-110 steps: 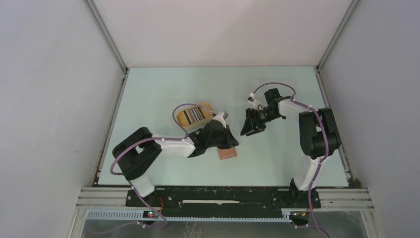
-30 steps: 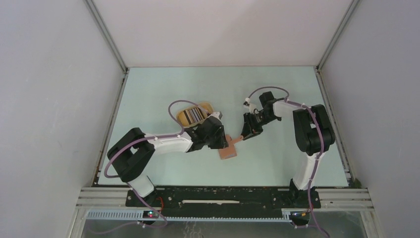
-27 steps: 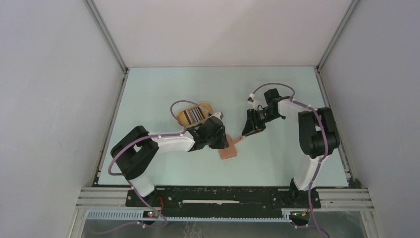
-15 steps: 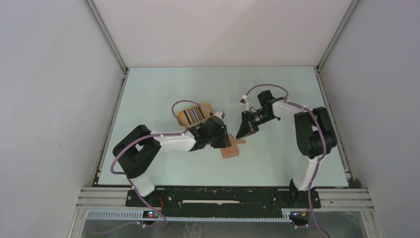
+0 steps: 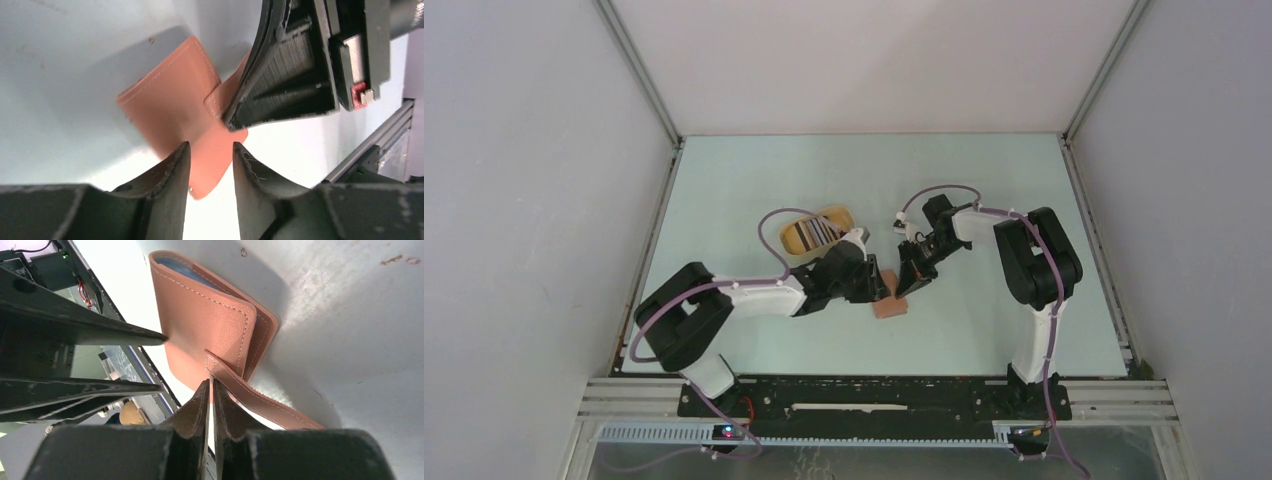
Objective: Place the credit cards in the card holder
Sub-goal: Close the card holder at the center of the board, then turn over the card holder at the center of the board.
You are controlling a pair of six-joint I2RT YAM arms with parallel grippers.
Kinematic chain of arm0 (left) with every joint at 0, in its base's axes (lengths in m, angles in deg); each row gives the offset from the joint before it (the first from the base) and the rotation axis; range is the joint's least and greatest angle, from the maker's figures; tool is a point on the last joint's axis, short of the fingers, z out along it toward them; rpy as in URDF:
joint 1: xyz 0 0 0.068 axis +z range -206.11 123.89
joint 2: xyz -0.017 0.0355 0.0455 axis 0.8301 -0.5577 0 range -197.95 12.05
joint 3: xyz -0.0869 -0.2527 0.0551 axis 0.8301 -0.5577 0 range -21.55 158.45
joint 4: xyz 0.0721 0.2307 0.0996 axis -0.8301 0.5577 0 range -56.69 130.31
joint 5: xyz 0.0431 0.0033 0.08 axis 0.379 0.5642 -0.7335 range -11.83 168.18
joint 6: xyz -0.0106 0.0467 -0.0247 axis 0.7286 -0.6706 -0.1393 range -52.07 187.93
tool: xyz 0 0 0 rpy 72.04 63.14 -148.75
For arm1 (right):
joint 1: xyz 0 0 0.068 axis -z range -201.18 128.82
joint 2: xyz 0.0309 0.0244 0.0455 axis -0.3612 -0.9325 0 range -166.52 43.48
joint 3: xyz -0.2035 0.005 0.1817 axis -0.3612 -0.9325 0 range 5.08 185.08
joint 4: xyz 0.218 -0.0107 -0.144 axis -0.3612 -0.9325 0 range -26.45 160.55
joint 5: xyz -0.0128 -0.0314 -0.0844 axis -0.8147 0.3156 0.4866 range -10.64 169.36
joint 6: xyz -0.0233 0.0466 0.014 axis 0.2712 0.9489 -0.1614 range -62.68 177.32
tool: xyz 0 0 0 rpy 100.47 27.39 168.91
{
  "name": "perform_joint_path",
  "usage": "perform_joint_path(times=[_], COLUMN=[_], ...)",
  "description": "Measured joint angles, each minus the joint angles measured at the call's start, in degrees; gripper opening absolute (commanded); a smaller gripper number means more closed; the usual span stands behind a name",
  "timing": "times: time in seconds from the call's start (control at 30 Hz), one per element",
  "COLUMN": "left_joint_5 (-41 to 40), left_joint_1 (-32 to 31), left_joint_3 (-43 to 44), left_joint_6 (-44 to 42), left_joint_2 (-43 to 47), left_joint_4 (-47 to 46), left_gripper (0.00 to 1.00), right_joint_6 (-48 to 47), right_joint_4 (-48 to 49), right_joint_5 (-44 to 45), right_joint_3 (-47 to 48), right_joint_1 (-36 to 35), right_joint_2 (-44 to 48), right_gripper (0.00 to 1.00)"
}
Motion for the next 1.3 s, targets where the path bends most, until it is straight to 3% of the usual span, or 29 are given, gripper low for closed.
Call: perform_joint_path(times=[0.2, 0.37, 0.6, 1.13, 1.3], left_joint_5=[-2.0, -3.8, -3.1, -1.5, -1.2], left_joint_1=[0.0, 0.0, 0.1, 1.9, 2.1], left_joint_3=[-10.3, -13.7, -12.4, -12.1, -11.4], left_joint_6=[2.5, 5.3, 9.7, 16.6, 16.9], left_joint_2=[11.1, 13.3, 4.0, -4.8, -6.3], left_joint_4=[-5.0, -6.8, -14.1, -27.7, -28.5], left_gripper=[0.73, 0.77, 0.78, 0.54, 0.39], right_joint_6=[0.9, 0.9, 0.9, 0.7, 0.6], right_joint_4=[-0.6, -1.0, -1.4, -1.7, -1.9], right_joint_5=[1.6, 2.2, 2.7, 2.9, 2.9], right_joint_3=[0.4, 0.8, 1.0, 1.0, 1.0], right_joint_1=[-0.1, -0.1, -0.1, 0.2, 0.5], right_joint_2=[0.0, 0.0, 0.0, 0.0, 0.0], right_gripper=[0.13, 0.13, 0.12, 0.12, 0.13])
